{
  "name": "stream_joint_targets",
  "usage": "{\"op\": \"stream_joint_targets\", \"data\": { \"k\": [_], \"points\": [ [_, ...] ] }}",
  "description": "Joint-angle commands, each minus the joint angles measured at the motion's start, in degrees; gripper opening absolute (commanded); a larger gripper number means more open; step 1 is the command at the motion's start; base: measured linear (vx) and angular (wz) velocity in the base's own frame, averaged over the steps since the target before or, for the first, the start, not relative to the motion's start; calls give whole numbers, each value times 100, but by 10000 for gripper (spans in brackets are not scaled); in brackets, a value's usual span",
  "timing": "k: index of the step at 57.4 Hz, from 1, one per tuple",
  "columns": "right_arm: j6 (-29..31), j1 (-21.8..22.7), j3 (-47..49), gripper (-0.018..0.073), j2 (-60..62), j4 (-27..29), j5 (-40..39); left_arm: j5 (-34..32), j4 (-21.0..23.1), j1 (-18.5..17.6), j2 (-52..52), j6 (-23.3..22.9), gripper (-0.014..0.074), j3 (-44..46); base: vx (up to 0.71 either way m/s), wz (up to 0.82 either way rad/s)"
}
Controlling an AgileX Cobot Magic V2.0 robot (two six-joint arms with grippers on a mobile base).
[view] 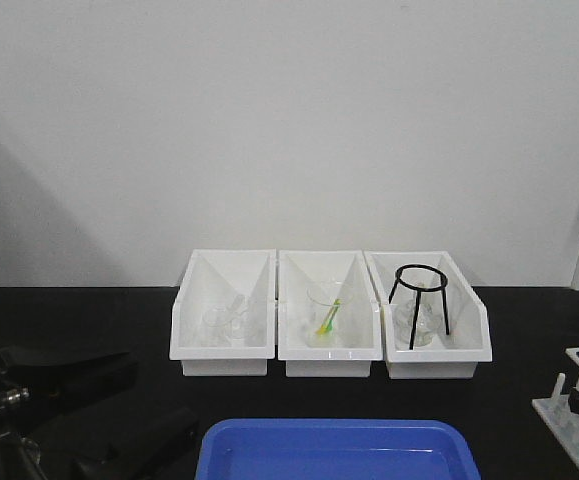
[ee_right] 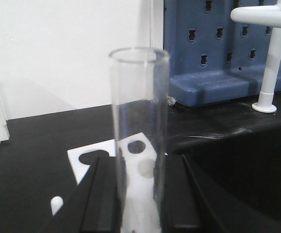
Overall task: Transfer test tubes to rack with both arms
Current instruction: 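Lower the tube into a rack hole and open the right gripper, then lift the right gripper away from the rack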
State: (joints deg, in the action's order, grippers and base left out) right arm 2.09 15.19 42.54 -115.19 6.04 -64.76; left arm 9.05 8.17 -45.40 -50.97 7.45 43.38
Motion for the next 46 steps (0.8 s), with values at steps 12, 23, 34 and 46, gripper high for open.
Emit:
{"op": "stream_joint_targets", "data": {
  "k": [12,23,34,46],
  "points": [
    [38,35,58,230,186,29,-218,-540,41,1,57,-29,498,177,0,0],
    [38,35,58,438,186,29,-223,-539,41,1,57,-63,498,177,0,0],
    [121,35,58,545,385,34,-216,-539,41,1,57,-63,498,177,0,0],
    [227,35,58,546,1077,8,-171,-534,41,1,57,-63,498,177,0,0]
  ]
}}
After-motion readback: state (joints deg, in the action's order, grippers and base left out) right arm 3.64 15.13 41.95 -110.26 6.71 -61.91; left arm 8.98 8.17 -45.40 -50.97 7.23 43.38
